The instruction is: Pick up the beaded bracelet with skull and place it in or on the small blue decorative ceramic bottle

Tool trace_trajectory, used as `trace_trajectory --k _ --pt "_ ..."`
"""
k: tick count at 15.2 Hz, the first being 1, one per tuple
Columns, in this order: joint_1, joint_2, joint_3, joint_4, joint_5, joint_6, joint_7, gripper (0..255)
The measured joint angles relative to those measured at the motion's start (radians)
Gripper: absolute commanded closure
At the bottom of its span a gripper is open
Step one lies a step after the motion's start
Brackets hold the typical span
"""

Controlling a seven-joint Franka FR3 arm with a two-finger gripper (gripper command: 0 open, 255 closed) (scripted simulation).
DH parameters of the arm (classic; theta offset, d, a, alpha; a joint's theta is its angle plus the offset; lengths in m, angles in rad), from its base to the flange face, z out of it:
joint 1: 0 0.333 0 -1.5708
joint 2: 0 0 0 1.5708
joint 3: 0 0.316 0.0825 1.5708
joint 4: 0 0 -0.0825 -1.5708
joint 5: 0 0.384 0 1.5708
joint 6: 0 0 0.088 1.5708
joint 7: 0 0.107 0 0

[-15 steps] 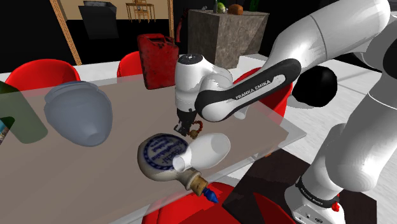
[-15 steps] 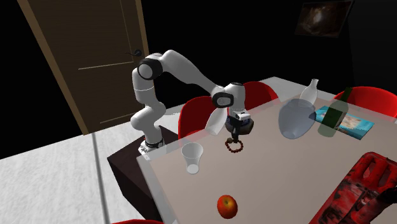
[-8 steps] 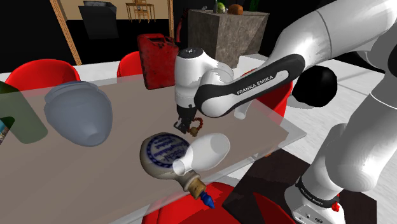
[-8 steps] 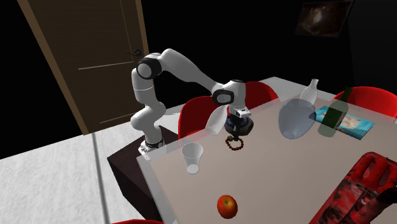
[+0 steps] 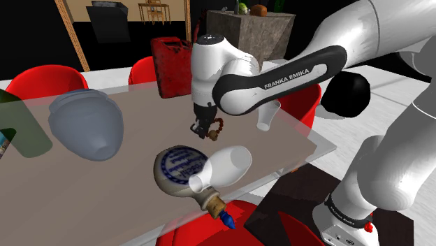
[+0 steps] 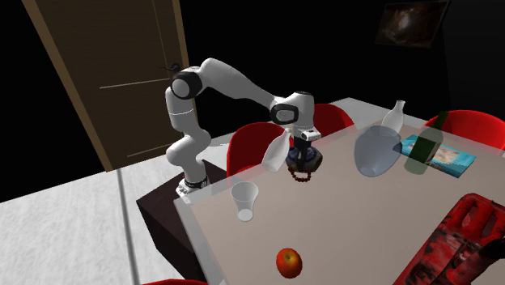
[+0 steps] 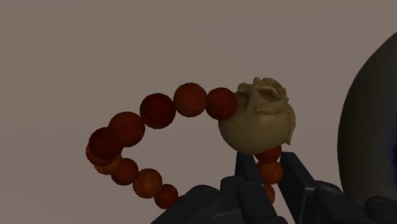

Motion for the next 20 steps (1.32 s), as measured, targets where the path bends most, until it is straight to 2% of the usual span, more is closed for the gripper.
trace_trajectory --k 20 --pt "0.001 -0.051 -0.006 0.217 0.037 -0.261 -0.053 255"
